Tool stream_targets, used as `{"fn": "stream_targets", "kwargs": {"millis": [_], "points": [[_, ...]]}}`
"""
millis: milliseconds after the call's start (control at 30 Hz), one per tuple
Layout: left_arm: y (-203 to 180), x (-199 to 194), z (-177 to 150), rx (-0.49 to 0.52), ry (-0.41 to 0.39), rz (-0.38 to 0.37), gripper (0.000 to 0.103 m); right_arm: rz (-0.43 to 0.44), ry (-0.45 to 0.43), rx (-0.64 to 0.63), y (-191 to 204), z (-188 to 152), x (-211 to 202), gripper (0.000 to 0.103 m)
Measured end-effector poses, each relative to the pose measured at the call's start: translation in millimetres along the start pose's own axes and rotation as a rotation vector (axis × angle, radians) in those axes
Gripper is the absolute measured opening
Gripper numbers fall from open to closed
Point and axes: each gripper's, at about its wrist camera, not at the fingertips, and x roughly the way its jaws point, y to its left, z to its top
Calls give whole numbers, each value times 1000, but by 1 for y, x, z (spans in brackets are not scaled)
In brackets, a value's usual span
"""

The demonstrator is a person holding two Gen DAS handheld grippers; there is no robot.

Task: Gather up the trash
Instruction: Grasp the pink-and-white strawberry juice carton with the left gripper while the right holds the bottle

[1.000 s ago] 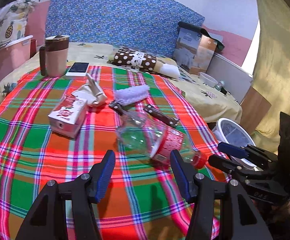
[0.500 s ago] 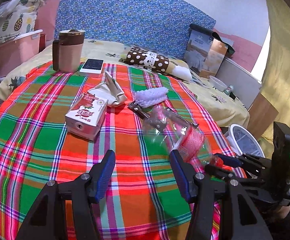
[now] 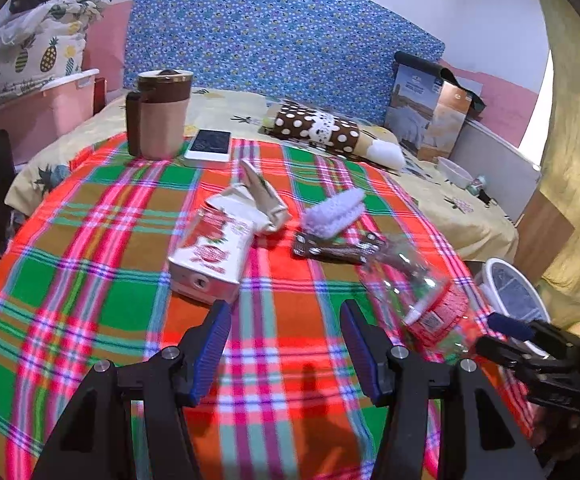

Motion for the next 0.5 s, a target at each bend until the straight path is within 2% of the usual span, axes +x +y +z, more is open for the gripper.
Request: {"fn": "stream_targets", "kwargs": {"millis": [133,300,500], "points": [[10,6,8,29,-5,38,57,6,3,-64,8,9,10,60],[17,15,15,63,0,64,62,-4,22,-124,14,16,22,60],[24,31,25,123,13,80,73,-22,27,-180,18,23,27,61]]}}
